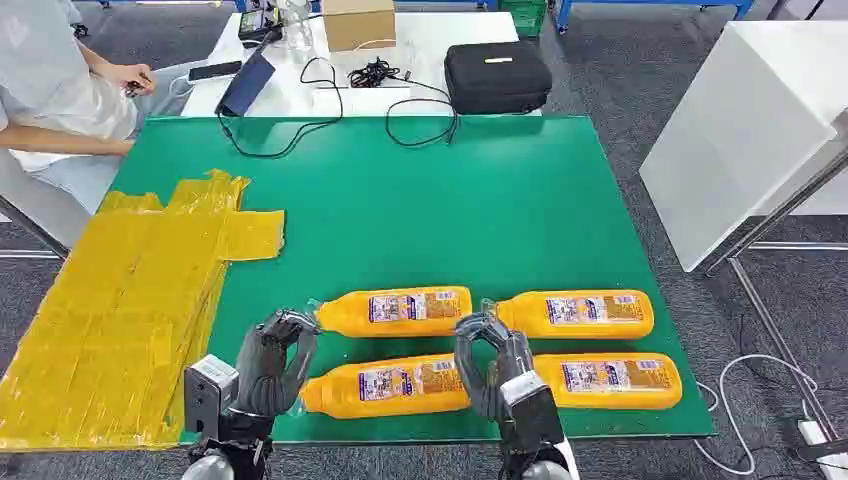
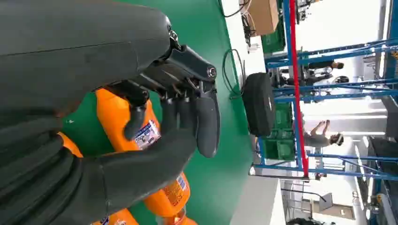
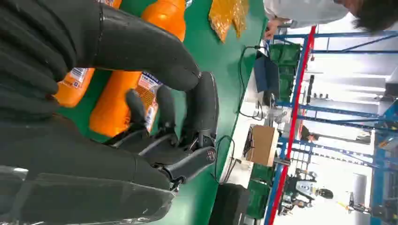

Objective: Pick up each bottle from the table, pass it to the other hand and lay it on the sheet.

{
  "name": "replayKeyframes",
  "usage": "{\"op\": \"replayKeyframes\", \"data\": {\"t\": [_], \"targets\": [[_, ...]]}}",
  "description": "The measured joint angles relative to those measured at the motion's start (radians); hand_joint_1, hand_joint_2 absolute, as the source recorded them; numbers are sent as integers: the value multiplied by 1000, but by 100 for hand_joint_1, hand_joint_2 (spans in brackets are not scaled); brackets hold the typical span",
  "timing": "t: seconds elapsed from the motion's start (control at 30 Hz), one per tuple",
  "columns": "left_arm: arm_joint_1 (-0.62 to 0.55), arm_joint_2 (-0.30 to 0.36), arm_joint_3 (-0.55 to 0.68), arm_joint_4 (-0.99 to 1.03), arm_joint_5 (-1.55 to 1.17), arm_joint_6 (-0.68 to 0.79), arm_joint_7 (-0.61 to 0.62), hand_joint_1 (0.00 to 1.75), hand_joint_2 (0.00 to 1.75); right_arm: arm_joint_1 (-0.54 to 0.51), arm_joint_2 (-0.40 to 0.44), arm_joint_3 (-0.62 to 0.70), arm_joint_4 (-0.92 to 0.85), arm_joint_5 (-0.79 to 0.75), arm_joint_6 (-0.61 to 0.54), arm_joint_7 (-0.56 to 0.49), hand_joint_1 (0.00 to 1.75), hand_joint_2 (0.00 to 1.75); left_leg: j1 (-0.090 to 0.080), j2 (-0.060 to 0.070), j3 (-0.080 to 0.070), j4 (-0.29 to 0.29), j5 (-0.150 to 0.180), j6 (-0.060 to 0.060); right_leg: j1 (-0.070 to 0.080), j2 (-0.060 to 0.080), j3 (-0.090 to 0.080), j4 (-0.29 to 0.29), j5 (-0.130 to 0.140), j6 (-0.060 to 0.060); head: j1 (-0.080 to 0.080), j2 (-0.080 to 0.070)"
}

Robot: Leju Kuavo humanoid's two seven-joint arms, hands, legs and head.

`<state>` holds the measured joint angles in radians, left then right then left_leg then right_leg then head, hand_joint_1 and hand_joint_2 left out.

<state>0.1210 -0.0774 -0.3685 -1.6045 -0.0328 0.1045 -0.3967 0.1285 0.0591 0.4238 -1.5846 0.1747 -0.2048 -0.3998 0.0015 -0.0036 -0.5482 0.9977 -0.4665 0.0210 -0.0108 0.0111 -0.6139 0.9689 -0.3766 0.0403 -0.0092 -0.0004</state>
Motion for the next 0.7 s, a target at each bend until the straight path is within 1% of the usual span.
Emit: {"op": "replayKeyframes", "data": {"t": [0.07, 0.2, 0.3, 0.33, 0.37, 0.4, 0.53, 0.7], "targets": [[0, 0, 0, 0, 0, 1, 0, 175, 175, 0, 0, 0, 0, 0, 0, 0, 175, 175, 0, 0, 0, 0, 0, 0, 0, 0, 0, 0, 0, 0, 0, 0], [-10, 0, -3, 35, -3, 63, -25, 175, 175, 10, 3, 0, 5, -40, -84, 6, 175, 175, 0, 0, 0, 0, 0, 0, 0, 0, 0, 0, 0, 0, 0, 0], [-16, 0, -7, 63, -2, 72, -38, 175, 175, 16, 3, 0, 11, -47, -97, 2, 175, 175, 0, 0, 1, 0, 0, 0, 0, 0, 0, 0, 0, 0, 0, 0], [-19, 0, -9, 72, -2, 72, -39, 150, 175, 17, 3, 0, 13, -48, -97, 2, 164, 175, 0, 0, 1, 0, 0, 0, 0, 0, 0, 0, 0, 0, 0, 0], [-20, 0, -9, 77, -2, 74, -39, 7, 175, 17, 3, 0, 14, -49, -99, 2, 9, 175, 0, 0, 1, 0, 0, 0, 0, 0, 0, 0, 0, 0, 0, 0], [-21, 0, -10, 82, -1, 75, -40, 0, 175, 17, 3, 1, 15, -50, -103, 1, 0, 175, 0, 0, 1, 0, 0, 0, 0, 0, 0, 0, 0, 0, 0, 0], [-23, 0, -14, 93, 2, 90, -42, 0, 175, 17, -2, 1, 15, -47, -143, 5, 0, 175, 0, 0, 0, 0, 0, 0, 0, 0, 0, 0, 0, 0, 0, 0], [-24, 0, -14, 93, 2, 104, -42, 0, 175, 16, -17, 0, 2, -9, -174, 24, 0, 175, 0, 0, 1, 0, 0, 0, 0, 0, 0, 0, 0, 0, 0, 0]]}}
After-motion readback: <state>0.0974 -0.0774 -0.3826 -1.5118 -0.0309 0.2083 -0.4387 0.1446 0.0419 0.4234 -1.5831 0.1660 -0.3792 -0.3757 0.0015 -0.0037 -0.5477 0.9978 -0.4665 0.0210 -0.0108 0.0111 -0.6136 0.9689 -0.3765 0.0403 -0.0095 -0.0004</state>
